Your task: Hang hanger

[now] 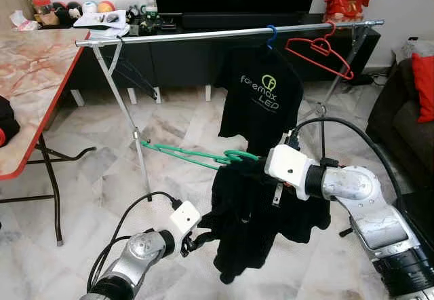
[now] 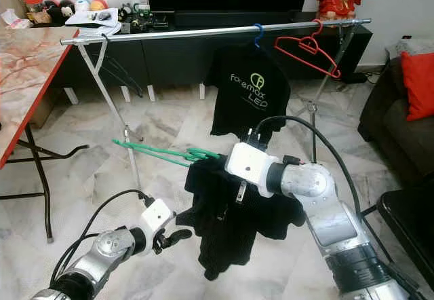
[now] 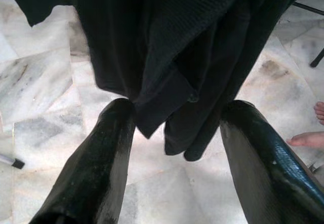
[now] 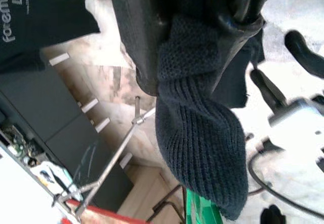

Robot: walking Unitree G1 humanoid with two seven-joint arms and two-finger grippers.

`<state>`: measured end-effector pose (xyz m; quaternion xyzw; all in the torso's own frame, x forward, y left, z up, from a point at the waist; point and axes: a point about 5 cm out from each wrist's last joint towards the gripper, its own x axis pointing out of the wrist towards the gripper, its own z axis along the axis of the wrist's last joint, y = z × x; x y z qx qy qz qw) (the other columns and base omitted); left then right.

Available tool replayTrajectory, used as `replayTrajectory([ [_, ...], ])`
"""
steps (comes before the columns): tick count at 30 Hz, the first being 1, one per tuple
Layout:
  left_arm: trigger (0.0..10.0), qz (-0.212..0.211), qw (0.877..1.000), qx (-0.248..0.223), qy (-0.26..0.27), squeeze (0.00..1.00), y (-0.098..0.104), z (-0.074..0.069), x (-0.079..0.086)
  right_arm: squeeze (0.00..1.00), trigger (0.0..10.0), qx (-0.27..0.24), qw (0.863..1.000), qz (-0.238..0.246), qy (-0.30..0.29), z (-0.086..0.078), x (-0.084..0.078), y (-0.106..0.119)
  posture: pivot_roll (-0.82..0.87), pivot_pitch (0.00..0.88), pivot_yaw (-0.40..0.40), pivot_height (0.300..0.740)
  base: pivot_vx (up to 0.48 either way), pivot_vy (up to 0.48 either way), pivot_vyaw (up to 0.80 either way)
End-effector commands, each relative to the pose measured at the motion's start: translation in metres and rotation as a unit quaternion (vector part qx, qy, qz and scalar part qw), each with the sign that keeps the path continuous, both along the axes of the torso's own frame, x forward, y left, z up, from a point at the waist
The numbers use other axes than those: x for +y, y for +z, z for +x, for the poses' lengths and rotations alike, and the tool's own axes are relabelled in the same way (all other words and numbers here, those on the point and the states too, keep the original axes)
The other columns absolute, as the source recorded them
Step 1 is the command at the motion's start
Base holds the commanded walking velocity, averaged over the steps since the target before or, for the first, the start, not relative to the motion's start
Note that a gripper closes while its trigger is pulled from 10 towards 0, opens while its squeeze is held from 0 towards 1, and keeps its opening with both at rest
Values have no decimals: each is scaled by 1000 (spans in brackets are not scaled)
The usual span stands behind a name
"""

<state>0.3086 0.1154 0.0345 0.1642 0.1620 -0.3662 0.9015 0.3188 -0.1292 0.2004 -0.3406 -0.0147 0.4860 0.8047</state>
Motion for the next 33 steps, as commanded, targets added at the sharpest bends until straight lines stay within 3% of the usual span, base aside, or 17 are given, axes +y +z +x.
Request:
replayTrajectory([
  [1,10000,13,1000,-8,-7,0,0,1,-2,0,0,-16,999,11,26,-6,9,10,-95,76,-9,740,0,0,0],
  [12,10000,10,999,-35,25,0,6,9,-2,0,0,-15,999,15,33,-15,14,16,-99,67,-8,740,0,0,0],
  [13,3725,7,999,-33,23,0,6,9,-3,0,0,-15,999,14,32,-15,14,16,-99,66,-7,740,0,0,0],
  [14,3725,6,999,-32,22,0,6,9,-3,0,0,-15,999,14,32,-15,14,16,-99,66,-7,740,0,0,0],
  [15,0,4,999,-30,20,0,5,9,-3,0,0,-15,999,14,32,-15,14,17,-101,67,-7,740,0,0,0],
  [33,0,1,1000,-16,13,0,1,6,-1,0,0,-18,1000,13,15,-11,11,19,-97,83,-12,740,0,0,0],
])
